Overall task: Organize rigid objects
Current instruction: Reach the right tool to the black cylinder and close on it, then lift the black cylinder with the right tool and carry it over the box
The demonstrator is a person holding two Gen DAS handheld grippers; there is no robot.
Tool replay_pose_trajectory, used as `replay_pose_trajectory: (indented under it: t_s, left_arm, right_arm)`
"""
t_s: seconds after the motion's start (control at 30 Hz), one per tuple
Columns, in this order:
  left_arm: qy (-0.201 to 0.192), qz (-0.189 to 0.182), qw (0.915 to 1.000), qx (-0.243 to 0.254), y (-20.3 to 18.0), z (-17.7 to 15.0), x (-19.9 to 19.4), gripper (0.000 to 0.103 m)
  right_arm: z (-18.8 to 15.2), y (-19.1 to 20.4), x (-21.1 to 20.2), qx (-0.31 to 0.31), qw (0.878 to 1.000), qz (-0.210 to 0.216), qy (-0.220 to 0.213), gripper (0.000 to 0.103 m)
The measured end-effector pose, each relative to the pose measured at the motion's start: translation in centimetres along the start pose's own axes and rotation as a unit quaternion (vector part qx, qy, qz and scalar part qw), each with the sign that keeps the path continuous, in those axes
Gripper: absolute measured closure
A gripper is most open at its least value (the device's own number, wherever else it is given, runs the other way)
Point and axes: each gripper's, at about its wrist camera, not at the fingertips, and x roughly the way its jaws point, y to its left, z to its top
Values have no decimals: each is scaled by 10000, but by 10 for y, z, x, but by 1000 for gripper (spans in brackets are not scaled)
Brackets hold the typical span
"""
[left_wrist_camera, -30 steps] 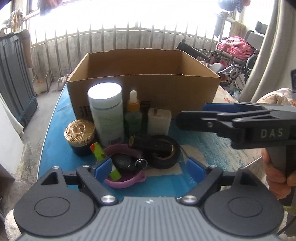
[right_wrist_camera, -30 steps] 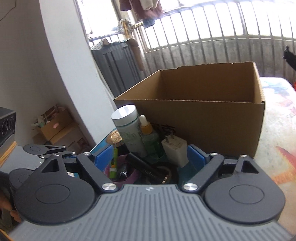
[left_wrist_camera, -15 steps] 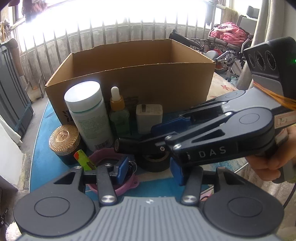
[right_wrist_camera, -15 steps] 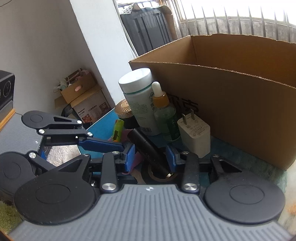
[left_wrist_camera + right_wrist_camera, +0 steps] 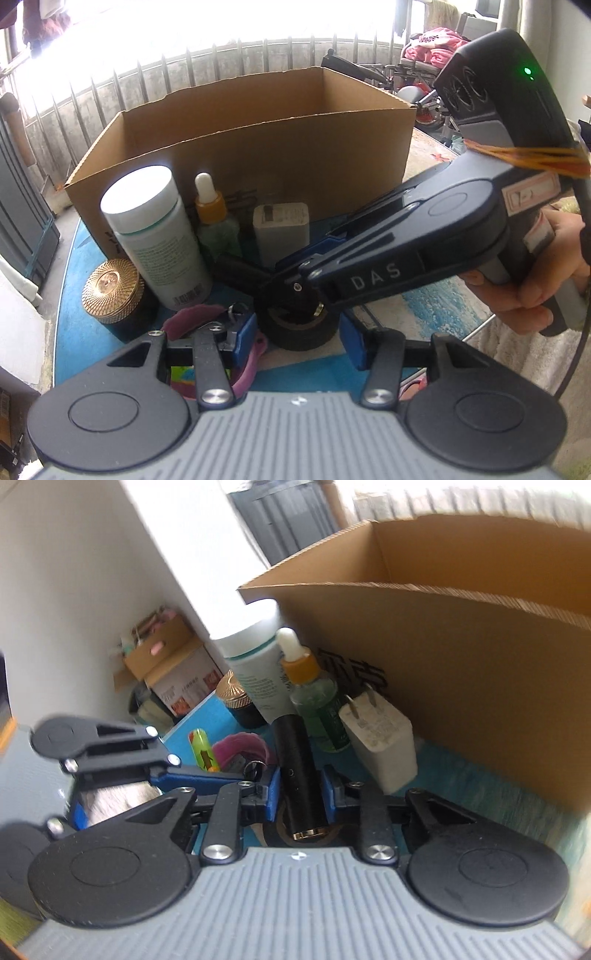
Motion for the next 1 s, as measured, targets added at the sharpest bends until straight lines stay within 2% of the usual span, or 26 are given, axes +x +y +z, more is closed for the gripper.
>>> replay_pose_trajectory:
  t_s: [0.13,0.33,0.57,0.73,1.0]
  left_arm:
    - [39,-65,10000,18,-3,4,5,52]
    - [44,-84,10000,-25,-2,8,10,53]
    - [21,54,9999,-133,0,8,8,65]
    - [-36,118,9997,-188,4,5,4,67]
    - [-175,157,9996,-136,-2,7,-10,67]
  right_arm:
    - [-11,-17,-5,769,9966,277,-113,82]
    - [-25,-35,-12,1643,9827,800,-304,82]
    - [-36,-39,-15,1931,9758,919,-449,83]
    - [-41,-40,-19,2214,9686,1009,-507,83]
    - [-49,-29,-30,2324,9640,1051,-749,83]
